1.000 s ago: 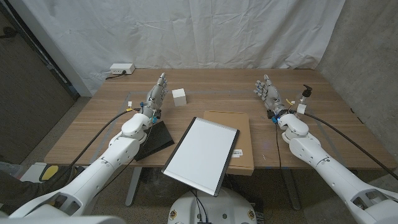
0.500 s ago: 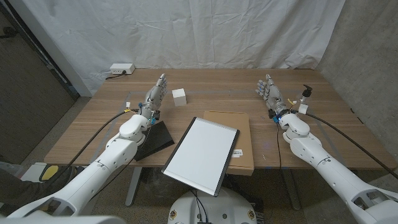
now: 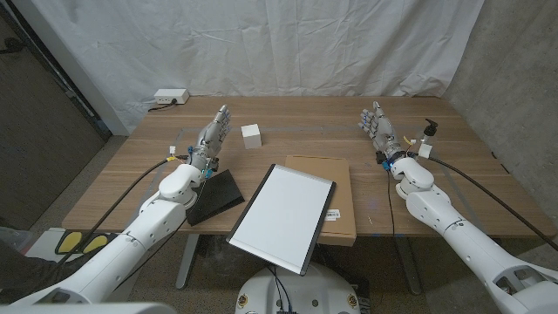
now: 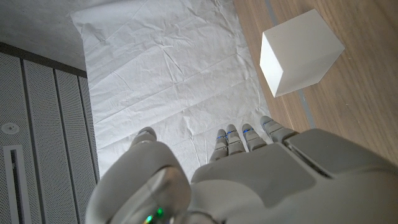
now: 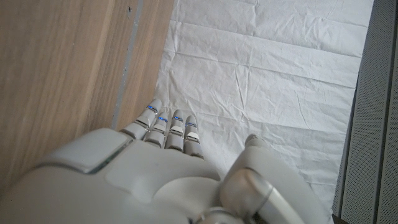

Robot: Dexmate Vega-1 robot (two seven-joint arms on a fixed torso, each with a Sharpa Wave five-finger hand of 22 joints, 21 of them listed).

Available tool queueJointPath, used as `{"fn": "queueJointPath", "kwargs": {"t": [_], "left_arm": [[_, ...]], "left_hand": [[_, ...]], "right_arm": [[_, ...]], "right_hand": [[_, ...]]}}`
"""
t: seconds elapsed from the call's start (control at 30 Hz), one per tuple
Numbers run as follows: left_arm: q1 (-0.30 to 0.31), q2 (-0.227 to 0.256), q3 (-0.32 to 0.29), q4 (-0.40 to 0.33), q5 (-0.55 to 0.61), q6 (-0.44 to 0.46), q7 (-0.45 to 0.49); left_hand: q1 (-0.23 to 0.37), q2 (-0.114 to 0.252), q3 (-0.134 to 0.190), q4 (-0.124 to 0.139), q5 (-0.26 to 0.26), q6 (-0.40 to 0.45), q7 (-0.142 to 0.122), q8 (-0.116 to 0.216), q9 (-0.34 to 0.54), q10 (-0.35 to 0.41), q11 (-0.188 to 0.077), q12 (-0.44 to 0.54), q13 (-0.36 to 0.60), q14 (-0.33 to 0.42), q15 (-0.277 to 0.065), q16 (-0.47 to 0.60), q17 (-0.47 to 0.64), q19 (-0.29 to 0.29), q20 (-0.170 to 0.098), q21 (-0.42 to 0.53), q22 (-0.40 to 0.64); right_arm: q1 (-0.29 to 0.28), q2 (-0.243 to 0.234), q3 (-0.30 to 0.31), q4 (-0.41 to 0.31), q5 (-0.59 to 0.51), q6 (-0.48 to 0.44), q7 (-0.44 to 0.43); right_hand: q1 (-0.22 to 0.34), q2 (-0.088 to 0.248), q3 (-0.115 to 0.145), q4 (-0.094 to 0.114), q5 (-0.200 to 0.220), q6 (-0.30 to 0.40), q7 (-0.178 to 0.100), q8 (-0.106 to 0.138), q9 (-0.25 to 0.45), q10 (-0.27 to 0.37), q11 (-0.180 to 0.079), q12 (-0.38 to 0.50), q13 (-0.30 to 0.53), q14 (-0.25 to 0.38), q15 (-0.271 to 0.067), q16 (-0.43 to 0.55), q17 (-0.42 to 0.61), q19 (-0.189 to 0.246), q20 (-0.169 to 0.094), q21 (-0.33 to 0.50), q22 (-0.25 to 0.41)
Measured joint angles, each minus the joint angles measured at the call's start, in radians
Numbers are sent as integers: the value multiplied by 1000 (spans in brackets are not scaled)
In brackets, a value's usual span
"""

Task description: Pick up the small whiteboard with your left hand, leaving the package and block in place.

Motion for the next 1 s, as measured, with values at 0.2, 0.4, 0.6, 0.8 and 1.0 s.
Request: {"fn": "queueJointPath", "kwargs": {"t": [0.2,0.4,0.6,0.8,1.0], "left_arm": [[14,18,-8,-12,-1,0,-3],[27,31,-10,-20,-8,0,-22],[40,40,-10,-26,2,-4,-26],[58,53,-11,-58,16,-7,-22],[103,78,-29,-109,27,-10,-3]], "left_hand": [[2,0,0,0,0,8,-2,4,0,5,5,1,0,7,-4,0,0,0,0,0,0],[6,5,0,0,0,14,3,4,0,11,0,1,0,12,1,0,0,7,3,0,0],[7,5,0,0,0,21,0,4,0,15,4,1,0,12,1,0,0,11,0,0,0],[11,9,-4,-4,0,21,0,4,0,14,4,1,0,14,-1,0,0,11,0,0,0],[11,9,0,-8,0,25,3,4,0,23,2,1,0,22,1,0,0,11,0,0,3]], "right_arm": [[-1,0,0,-2,0,9,-1],[-16,0,5,-19,1,18,1],[-24,-10,9,-27,4,23,10],[-30,-15,13,-30,6,25,14],[-31,-16,13,-30,7,29,19]], "right_hand": [[2,-2,4,-4,0,5,-5,0,0,5,5,0,0,0,0,0,0,0,0,0,0],[4,-4,4,-4,0,5,-5,0,0,5,5,0,0,0,0,0,0,0,0,-7,0],[4,-4,4,-4,0,5,-5,0,0,5,5,0,0,0,0,0,3,0,0,-10,0],[9,1,4,-4,0,10,-1,0,0,5,5,0,0,0,0,0,5,0,0,-14,0],[9,1,0,-8,0,30,9,8,0,3,7,0,0,-4,4,0,5,0,0,-20,0]]}}
